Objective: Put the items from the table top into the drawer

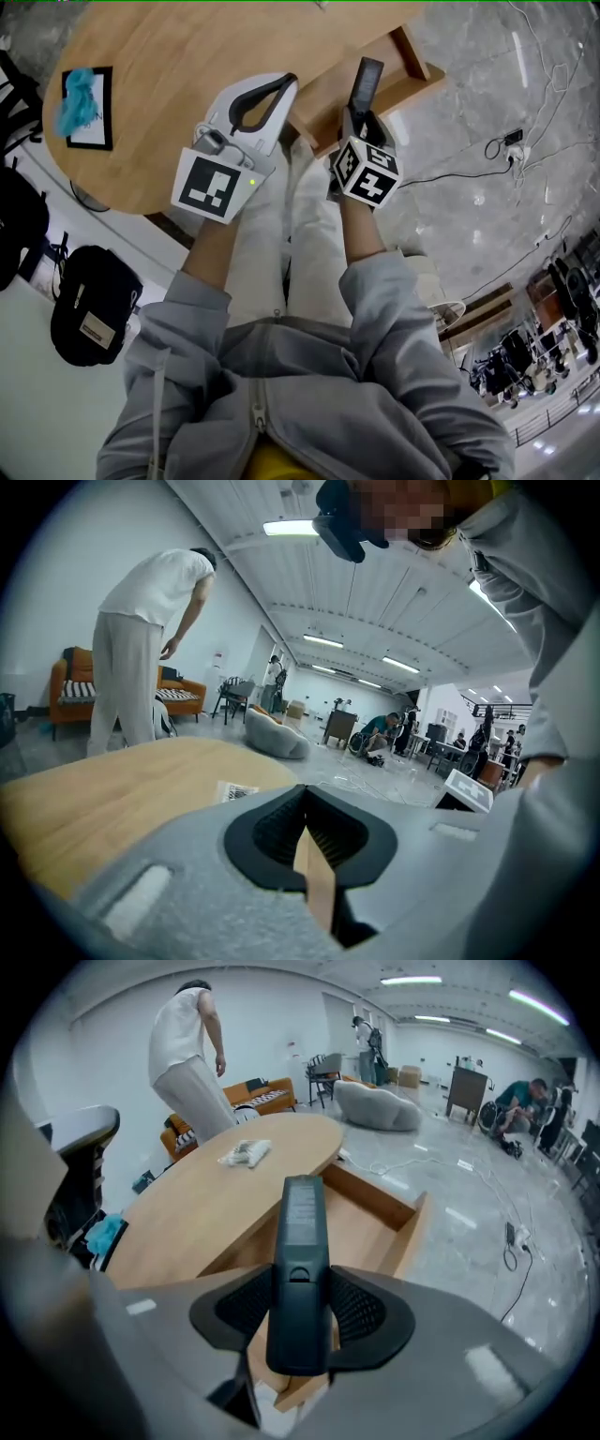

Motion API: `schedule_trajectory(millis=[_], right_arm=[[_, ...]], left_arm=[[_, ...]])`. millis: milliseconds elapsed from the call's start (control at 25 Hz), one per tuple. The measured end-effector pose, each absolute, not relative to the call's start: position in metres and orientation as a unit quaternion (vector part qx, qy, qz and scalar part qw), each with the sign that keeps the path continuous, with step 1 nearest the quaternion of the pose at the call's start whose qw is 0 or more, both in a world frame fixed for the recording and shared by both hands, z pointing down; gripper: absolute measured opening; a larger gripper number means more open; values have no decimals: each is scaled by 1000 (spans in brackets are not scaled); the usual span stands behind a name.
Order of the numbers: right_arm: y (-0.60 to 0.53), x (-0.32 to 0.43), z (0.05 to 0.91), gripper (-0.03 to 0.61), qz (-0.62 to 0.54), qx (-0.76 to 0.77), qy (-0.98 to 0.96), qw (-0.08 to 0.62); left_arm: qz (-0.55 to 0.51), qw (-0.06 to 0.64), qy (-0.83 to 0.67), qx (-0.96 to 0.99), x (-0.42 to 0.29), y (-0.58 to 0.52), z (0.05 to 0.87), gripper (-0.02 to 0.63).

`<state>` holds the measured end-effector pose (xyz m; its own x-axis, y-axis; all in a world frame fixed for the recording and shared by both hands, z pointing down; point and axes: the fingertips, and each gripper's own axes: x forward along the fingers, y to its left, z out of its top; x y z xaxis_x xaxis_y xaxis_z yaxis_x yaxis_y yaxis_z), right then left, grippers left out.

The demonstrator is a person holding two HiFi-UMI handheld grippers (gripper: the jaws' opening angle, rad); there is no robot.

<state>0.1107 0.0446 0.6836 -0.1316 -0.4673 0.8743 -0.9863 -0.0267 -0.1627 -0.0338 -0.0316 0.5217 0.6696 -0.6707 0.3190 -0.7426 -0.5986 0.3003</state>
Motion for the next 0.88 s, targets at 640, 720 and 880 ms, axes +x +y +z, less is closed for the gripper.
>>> schedule_trajectory(millis=[640, 720, 880], right_arm=[[67, 88, 772, 192, 509, 539, -564, 364], [66, 83, 776, 192, 512, 532, -566, 367], [69, 78, 786, 195, 533, 516, -561, 367]], left_arm=[[121, 221, -372, 893, -28, -19, 562, 3], [124, 223, -368, 894, -26, -18, 567, 3], [125, 226, -364, 895, -21, -16, 569, 3]])
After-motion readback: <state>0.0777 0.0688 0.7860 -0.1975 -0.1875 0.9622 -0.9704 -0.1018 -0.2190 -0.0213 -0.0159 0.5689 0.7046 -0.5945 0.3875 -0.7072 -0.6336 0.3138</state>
